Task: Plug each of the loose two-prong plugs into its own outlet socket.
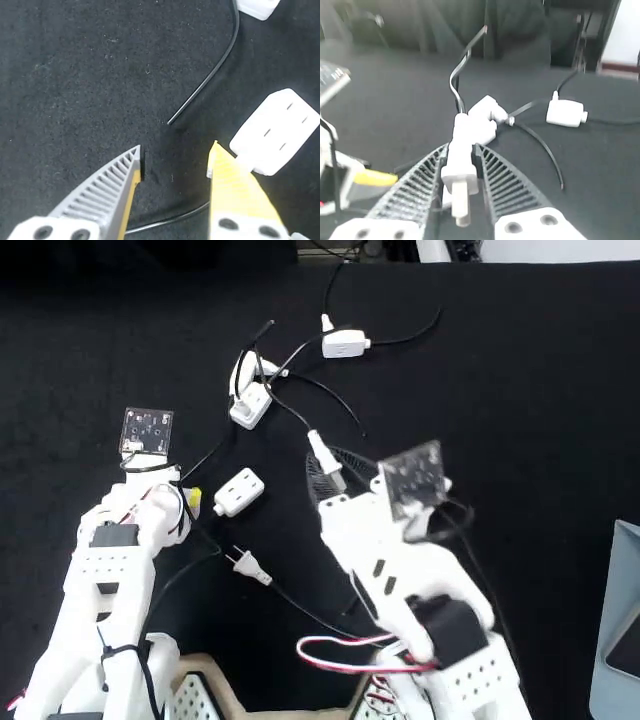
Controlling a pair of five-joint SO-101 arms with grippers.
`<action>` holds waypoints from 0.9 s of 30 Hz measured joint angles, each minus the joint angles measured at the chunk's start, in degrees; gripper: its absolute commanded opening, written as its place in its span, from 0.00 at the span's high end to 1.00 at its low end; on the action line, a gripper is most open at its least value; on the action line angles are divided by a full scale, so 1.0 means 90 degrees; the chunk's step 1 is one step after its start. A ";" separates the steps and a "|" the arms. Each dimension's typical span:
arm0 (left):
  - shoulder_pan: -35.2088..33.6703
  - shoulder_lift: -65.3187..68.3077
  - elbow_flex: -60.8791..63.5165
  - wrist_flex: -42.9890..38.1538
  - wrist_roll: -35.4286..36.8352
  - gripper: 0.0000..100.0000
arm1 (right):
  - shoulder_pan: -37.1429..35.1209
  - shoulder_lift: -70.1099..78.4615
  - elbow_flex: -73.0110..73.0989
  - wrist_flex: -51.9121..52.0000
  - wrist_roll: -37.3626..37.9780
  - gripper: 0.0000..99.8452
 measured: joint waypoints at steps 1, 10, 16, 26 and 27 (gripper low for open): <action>0.0000 0.0000 0.0000 0.0000 0.0000 0.78 | 0.0000 -0.0215 0.0039 0.0000 0.0000 0.99; 0.0000 0.0000 0.0078 0.0000 0.0000 0.78 | 0.0889 -0.0957 0.0215 -0.0049 0.0274 0.99; 0.0000 0.0000 0.0107 0.0000 0.0000 0.78 | 0.1446 -0.0977 0.0215 -0.0234 0.0303 0.99; 0.0625 -0.0186 -0.0010 0.0000 0.0000 0.78 | 0.0107 -0.1016 0.0215 -0.0234 -0.0010 0.99; 0.0703 -0.0303 -0.0020 0.0000 0.0000 0.78 | -0.0068 -0.1016 0.0215 -0.0234 -0.0049 0.99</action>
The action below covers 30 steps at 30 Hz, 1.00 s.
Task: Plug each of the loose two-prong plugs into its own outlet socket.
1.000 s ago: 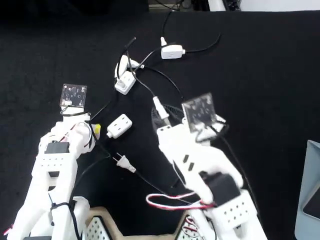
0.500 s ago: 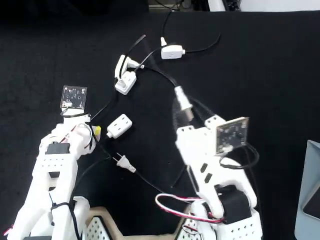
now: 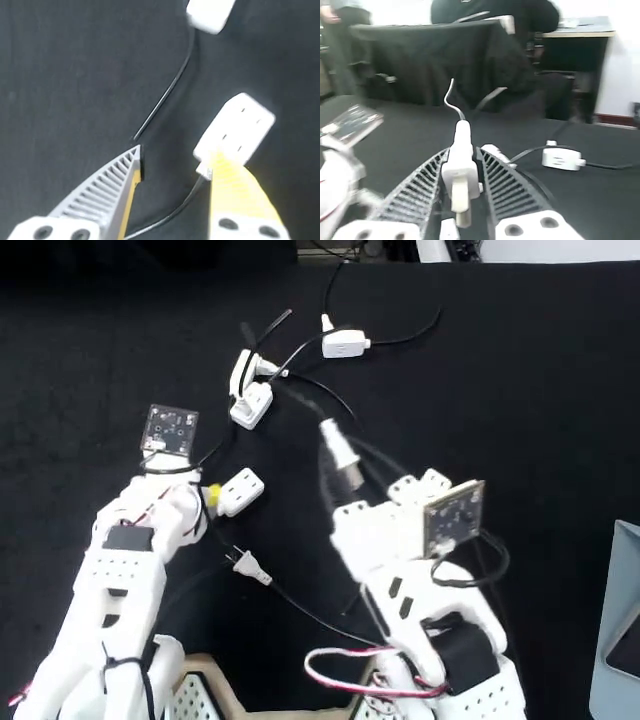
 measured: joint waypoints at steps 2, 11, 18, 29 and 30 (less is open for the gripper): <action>0.0205 -0.0303 -0.0020 0.0000 0.0000 0.78 | -0.0391 0.0000 0.0029 0.0000 -0.0078 0.99; 0.1153 -0.2227 0.0029 0.0000 0.0361 0.78 | -0.1485 0.0000 0.0625 0.0000 -0.0098 0.99; 0.1211 -0.3604 0.0186 0.0010 0.0918 0.78 | -0.1700 -0.0010 0.0869 -0.0010 -0.0098 0.99; 0.1319 -0.5636 0.0918 0.0322 0.0938 0.78 | -0.1915 -0.0039 0.1055 0.0049 -0.0107 0.99; 0.1397 -0.5841 0.0918 0.0479 0.0938 0.78 | -0.1915 -0.0039 0.1104 0.0049 -0.0078 0.99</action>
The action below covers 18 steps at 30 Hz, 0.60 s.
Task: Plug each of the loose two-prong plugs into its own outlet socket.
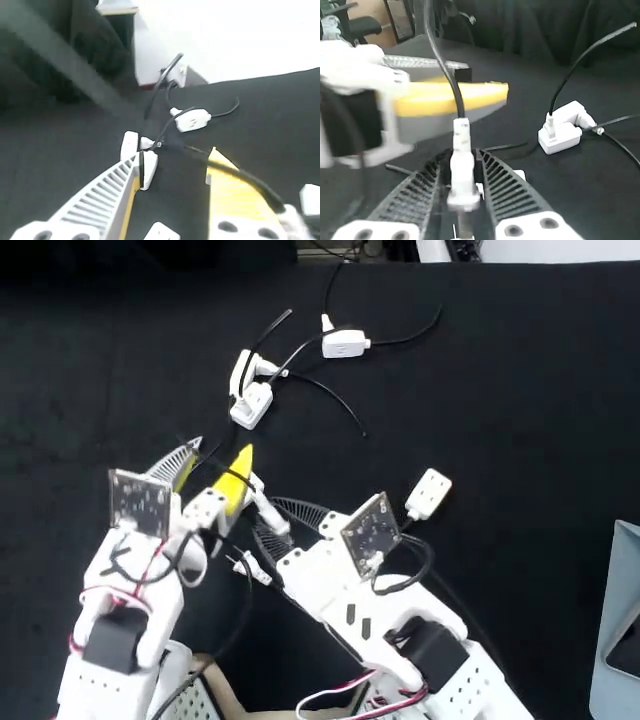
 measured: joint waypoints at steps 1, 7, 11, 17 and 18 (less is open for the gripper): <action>0.0098 -0.0205 0.0000 0.0156 0.0000 0.78 | 0.0000 0.0029 0.0020 0.0000 0.0049 0.99; 0.0684 -0.0821 0.0000 0.0772 -0.0274 0.78 | 0.0000 0.0029 0.0039 0.0010 0.0088 0.99; 0.0772 -0.0830 0.0000 0.0811 -0.0400 0.78 | 0.0000 0.0039 0.0039 0.0010 0.0088 0.99; 0.0772 -0.0830 0.0000 0.0869 -0.0420 0.78 | 0.0000 0.0039 0.0039 0.0010 0.0088 0.99; 0.0694 -0.0830 0.0000 0.0938 -0.0420 0.78 | 0.0000 0.0039 0.0039 0.0010 0.0088 0.99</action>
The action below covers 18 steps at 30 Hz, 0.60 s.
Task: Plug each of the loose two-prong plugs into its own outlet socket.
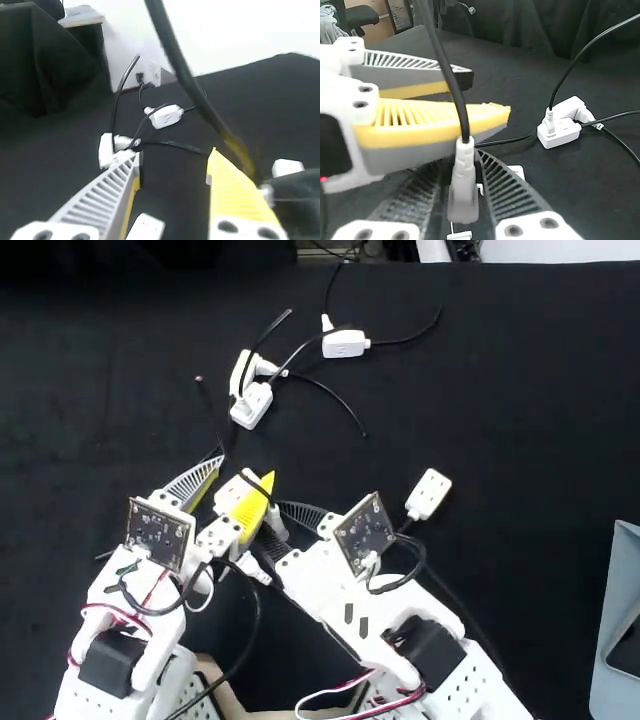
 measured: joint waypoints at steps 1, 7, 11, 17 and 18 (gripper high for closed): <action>-0.0137 0.0000 0.0000 0.0098 0.0000 0.78 | 0.0000 0.0000 0.0000 0.0000 0.0000 0.99; -0.1055 0.0000 0.0000 0.0488 0.0000 0.78 | 0.0000 0.0000 0.0000 0.0000 0.0000 0.99; -0.1504 -0.0039 0.0117 0.0518 0.0000 0.78 | 0.0000 0.0049 0.0000 0.0000 -0.0059 0.99; -0.1690 -0.0010 0.0342 0.0518 0.0059 0.78 | 0.0000 0.1651 -0.0762 0.0000 -0.0195 0.99; -0.1690 -0.0010 0.0342 0.0518 0.0166 0.78 | 0.0000 0.2032 -0.0938 0.0000 -0.0195 0.99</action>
